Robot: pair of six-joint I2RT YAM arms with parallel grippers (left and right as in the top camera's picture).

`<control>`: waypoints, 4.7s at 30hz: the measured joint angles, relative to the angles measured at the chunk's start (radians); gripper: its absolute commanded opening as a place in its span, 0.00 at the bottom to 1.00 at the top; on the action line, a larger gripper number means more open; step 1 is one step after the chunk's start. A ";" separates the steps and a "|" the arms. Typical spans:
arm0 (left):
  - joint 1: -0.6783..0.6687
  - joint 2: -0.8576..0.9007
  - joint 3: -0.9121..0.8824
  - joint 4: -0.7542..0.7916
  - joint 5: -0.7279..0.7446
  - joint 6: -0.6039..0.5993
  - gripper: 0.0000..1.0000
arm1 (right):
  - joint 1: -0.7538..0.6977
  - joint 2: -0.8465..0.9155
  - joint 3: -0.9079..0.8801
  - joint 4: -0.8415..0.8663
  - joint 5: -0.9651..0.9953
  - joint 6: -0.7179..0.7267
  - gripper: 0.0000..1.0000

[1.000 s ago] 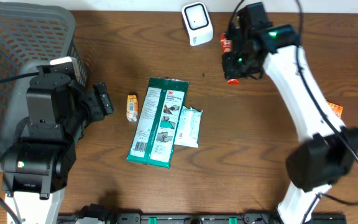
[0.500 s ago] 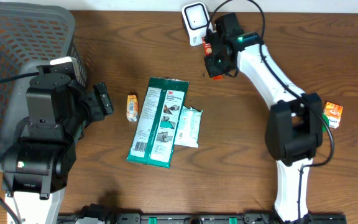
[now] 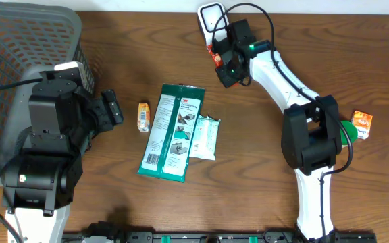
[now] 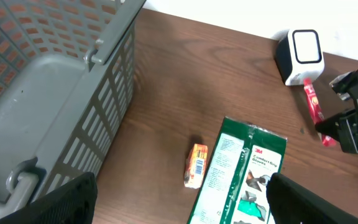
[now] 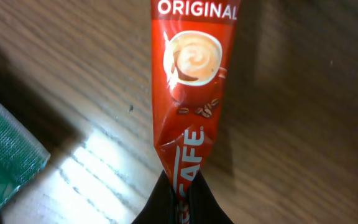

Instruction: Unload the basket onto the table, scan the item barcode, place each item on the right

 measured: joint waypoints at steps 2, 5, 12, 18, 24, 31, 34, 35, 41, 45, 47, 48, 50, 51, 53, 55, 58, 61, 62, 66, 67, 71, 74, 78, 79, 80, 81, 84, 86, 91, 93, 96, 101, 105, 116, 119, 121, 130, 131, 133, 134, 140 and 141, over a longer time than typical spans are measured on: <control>0.000 0.000 0.000 0.000 0.000 0.000 0.87 | 0.000 0.005 0.048 -0.041 0.003 0.011 0.01; 0.000 0.000 0.000 0.000 0.000 0.000 0.87 | 0.000 0.006 0.156 -0.101 0.008 0.024 0.01; 0.000 0.000 0.000 0.000 0.000 0.000 0.87 | 0.002 0.005 0.414 -0.173 0.011 0.054 0.01; 0.000 0.000 0.000 0.000 0.000 0.000 0.87 | 0.002 0.007 0.435 -0.159 0.011 0.064 0.01; 0.000 0.000 0.000 0.000 0.000 0.000 0.87 | 0.002 0.045 0.435 -0.057 0.011 0.080 0.01; 0.000 0.000 0.000 0.000 0.000 0.000 0.87 | 0.002 0.199 0.435 0.018 0.030 0.098 0.01; 0.000 0.000 0.000 0.000 0.000 0.000 0.87 | 0.002 0.257 0.434 0.038 0.053 0.101 0.01; 0.000 0.000 0.000 0.000 0.000 0.000 0.87 | 0.002 0.269 0.433 0.041 0.062 0.102 0.01; 0.000 0.000 0.000 0.000 0.000 0.000 0.87 | 0.000 0.288 0.433 0.067 0.094 0.126 0.01; 0.000 0.000 0.000 0.000 0.000 0.000 0.87 | 0.000 0.288 0.433 0.062 0.097 0.139 0.01; 0.000 0.000 0.000 0.000 0.000 0.000 0.87 | 0.000 0.288 0.433 0.061 0.096 0.142 0.01; 0.000 0.000 0.000 0.000 0.000 0.000 0.87 | -0.001 0.288 0.433 0.059 0.096 0.144 0.01; 0.000 0.000 0.000 0.000 0.000 0.000 0.87 | -0.002 0.286 0.433 0.030 0.076 0.158 0.01; 0.000 0.000 0.000 0.000 0.000 0.000 0.87 | -0.004 0.282 0.433 0.010 0.059 0.168 0.01; 0.000 0.000 0.000 0.000 0.000 0.000 0.87 | -0.009 0.262 0.433 -0.049 0.007 0.189 0.01; 0.000 0.000 0.000 0.000 0.000 0.000 0.87 | -0.016 0.218 0.433 -0.124 -0.041 0.201 0.01; 0.000 0.000 0.000 -0.002 0.000 0.000 0.87 | -0.025 0.091 0.433 -0.282 -0.084 0.211 0.01; 0.000 0.000 0.000 -0.002 0.000 0.000 0.87 | -0.036 -0.090 0.434 -0.450 -0.103 0.210 0.01; 0.000 0.000 0.000 0.000 0.000 0.000 0.87 | -0.041 -0.163 0.437 -0.506 -0.102 0.207 0.01; 0.000 0.000 0.000 0.000 0.000 0.000 0.87 | -0.057 -0.412 0.466 -0.681 -0.013 0.192 0.01; 0.000 0.000 0.000 0.000 0.000 0.000 0.87 | -0.058 -0.423 0.468 -0.689 -0.005 0.192 0.01; 0.000 0.000 0.000 0.000 0.000 0.000 0.87 | -0.098 -0.507 0.475 -0.818 0.126 0.214 0.01; 0.000 0.000 0.000 0.000 0.000 0.000 0.87 | -0.148 -0.496 0.468 -0.883 0.167 0.247 0.01; 0.000 0.000 0.000 0.000 0.000 0.000 0.87 | -0.261 -0.477 0.402 -0.892 0.203 0.304 0.01; 0.000 0.000 0.000 0.001 0.000 0.000 0.87 | -0.289 -0.477 0.373 -0.881 0.206 0.321 0.01; 0.000 0.000 0.000 0.000 0.000 0.000 0.87 | -0.320 -0.477 0.335 -0.869 0.210 0.338 0.01; 0.000 0.000 0.000 0.000 0.000 0.000 0.87 | -0.341 -0.477 0.309 -0.859 0.210 0.347 0.01; 0.000 0.000 0.000 0.000 0.000 0.000 0.87 | -0.415 -0.476 0.179 -0.781 0.217 0.372 0.01; 0.000 0.000 0.000 0.000 0.000 0.000 0.87 | -0.460 -0.476 0.075 -0.717 0.223 0.381 0.01; 0.000 0.000 0.000 0.000 0.000 0.000 0.87 | -0.540 -0.473 -0.134 -0.541 0.224 0.394 0.01; 0.000 0.000 0.000 0.000 0.000 0.000 0.87 | -0.573 -0.470 -0.200 -0.459 0.225 0.395 0.02; 0.000 0.000 0.000 0.000 0.000 0.000 0.87 | -0.621 -0.468 -0.284 -0.348 0.227 0.405 0.03; 0.000 0.000 0.000 0.000 0.000 0.000 0.87 | -0.655 -0.466 -0.402 -0.202 0.225 0.418 0.26; 0.000 0.000 0.000 0.000 0.000 0.000 0.87 | -0.655 -0.465 -0.473 -0.116 0.220 0.426 0.86; 0.000 0.000 0.000 0.000 0.000 0.000 0.87 | -0.655 -0.465 -0.505 -0.096 0.175 0.427 0.96; 0.000 0.000 0.000 0.000 0.000 0.000 0.87 | -0.655 -0.465 -0.505 -0.097 0.089 0.420 0.96; 0.000 0.000 0.000 0.000 0.000 0.000 0.87 | -0.655 -0.465 -0.505 -0.094 0.010 0.398 0.96; 0.000 0.000 0.000 0.000 0.000 0.000 0.87 | -0.590 -0.465 -0.506 -0.086 -0.354 0.280 0.98; 0.000 0.000 0.000 0.000 0.000 0.000 0.87 | -0.575 -0.465 -0.506 -0.090 -0.367 0.273 0.99; 0.000 0.000 0.000 0.000 0.000 0.000 0.87 | -0.534 -0.465 -0.510 -0.092 -0.391 0.262 0.99; 0.000 0.000 0.000 0.000 0.000 0.000 0.87 | -0.515 -0.465 -0.514 -0.089 -0.399 0.259 0.99; 0.000 0.000 0.000 0.000 0.000 0.000 0.87 | -0.361 -0.465 -0.605 0.020 -0.427 0.241 0.99; 0.000 0.000 0.000 0.000 0.000 0.000 0.87 | -0.337 -0.465 -0.623 0.045 -0.429 0.240 0.99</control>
